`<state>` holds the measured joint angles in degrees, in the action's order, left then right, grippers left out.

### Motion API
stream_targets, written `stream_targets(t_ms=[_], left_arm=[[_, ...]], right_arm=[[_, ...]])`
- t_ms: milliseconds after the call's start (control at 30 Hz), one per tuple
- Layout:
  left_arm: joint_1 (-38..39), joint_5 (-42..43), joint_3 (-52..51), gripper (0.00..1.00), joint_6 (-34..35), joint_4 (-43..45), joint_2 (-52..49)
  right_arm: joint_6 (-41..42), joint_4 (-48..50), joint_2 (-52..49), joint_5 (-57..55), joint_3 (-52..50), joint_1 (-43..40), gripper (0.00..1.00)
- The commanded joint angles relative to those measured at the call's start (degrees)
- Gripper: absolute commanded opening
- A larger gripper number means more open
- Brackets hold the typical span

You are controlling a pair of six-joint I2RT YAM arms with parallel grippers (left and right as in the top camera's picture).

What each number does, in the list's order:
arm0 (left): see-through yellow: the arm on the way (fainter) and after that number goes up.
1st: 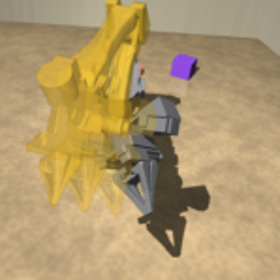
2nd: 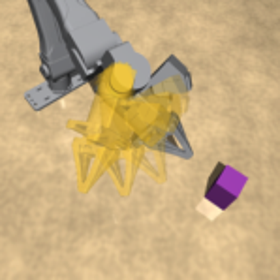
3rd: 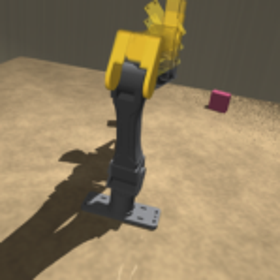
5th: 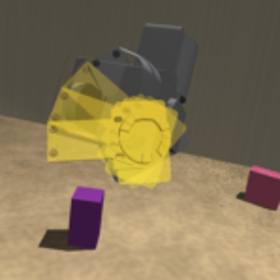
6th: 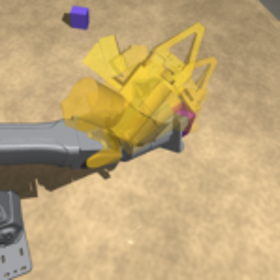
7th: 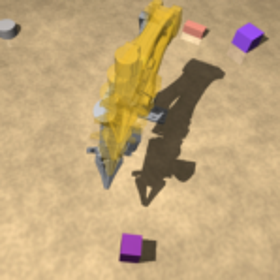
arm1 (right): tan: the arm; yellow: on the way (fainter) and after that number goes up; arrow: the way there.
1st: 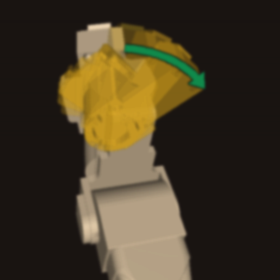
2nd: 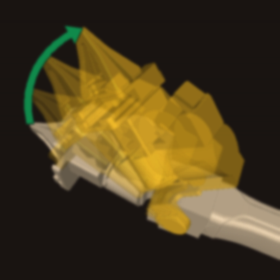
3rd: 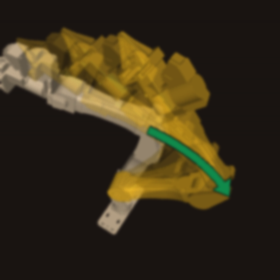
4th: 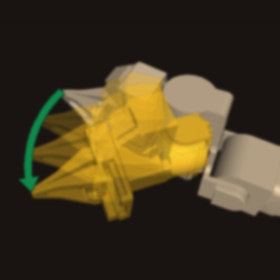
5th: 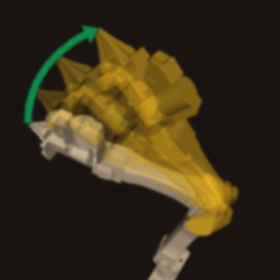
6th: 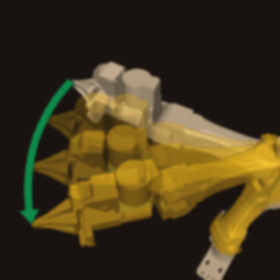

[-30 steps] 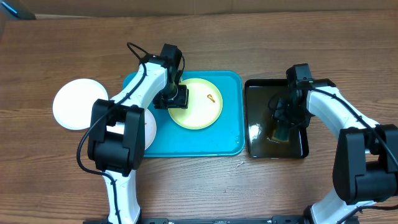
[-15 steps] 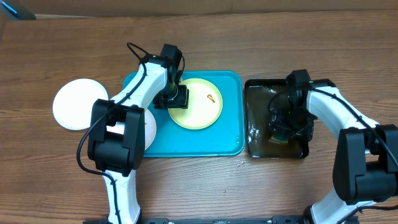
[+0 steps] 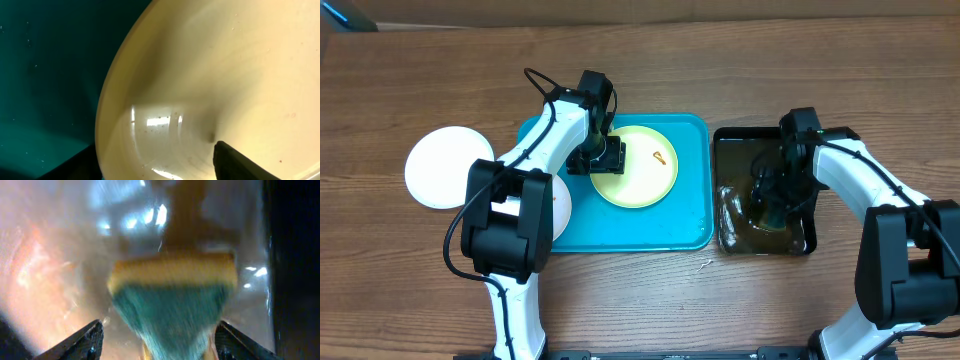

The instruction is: Clean dirty plates on tray and stack at the side

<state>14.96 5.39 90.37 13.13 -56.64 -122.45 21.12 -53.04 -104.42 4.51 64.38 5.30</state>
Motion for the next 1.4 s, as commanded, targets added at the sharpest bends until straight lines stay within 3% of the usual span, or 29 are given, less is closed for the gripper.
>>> stream_targets(t_ms=[0,33,67,167,233,300,333,400,567,967,1067,1367], left_arm=[[0.22,0.61,0.13,0.66,-0.68,0.15,-0.44],[0.22,0.61,0.13,0.65,-0.66,0.17,-0.44],[0.22,0.63,0.13,0.65,-0.61,0.17,-0.44],[0.22,0.61,0.13,0.64,0.57,0.17,-0.44],[0.22,0.61,0.13,0.56,0.66,0.13,-0.44],[0.22,0.61,0.13,0.35,0.66,0.13,-0.44],[0.22,0.61,0.13,0.14,0.66,0.17,-0.44],[0.22,0.61,0.13,0.04,0.83,0.20,-0.44],[0.22,0.61,0.13,0.04,1.27,0.57,-0.44],[0.22,0.63,0.13,0.04,1.25,0.66,-0.44],[0.22,0.63,0.13,0.04,1.25,0.66,-0.44],[0.22,0.68,0.13,0.04,1.27,0.98,-0.44]], right_arm=[[0.48,1.18,0.37,-0.72,-0.09,-0.11,0.38],[0.48,1.20,0.37,-0.74,-0.09,-0.04,0.15],[0.48,1.16,0.37,-0.72,-0.09,-0.04,0.04],[0.42,1.11,0.37,-0.55,-0.02,-0.07,0.04],[-0.72,-0.50,0.39,0.20,1.29,-0.07,0.04],[-1.73,-4.74,0.39,0.72,4.94,-0.17,0.04],[-1.92,-8.35,0.46,0.72,8.68,-0.17,0.04],[-2.40,-11.67,0.50,0.72,12.74,0.15,0.04],[-4.11,-16.39,0.50,0.48,18.53,1.53,0.04],[-9.27,-16.20,0.48,-4.42,18.18,4.59,0.04],[-12.63,-13.11,0.48,-4.44,18.18,6.38,0.04],[-11.91,1.95,0.48,-4.46,18.18,15.82,0.04]])
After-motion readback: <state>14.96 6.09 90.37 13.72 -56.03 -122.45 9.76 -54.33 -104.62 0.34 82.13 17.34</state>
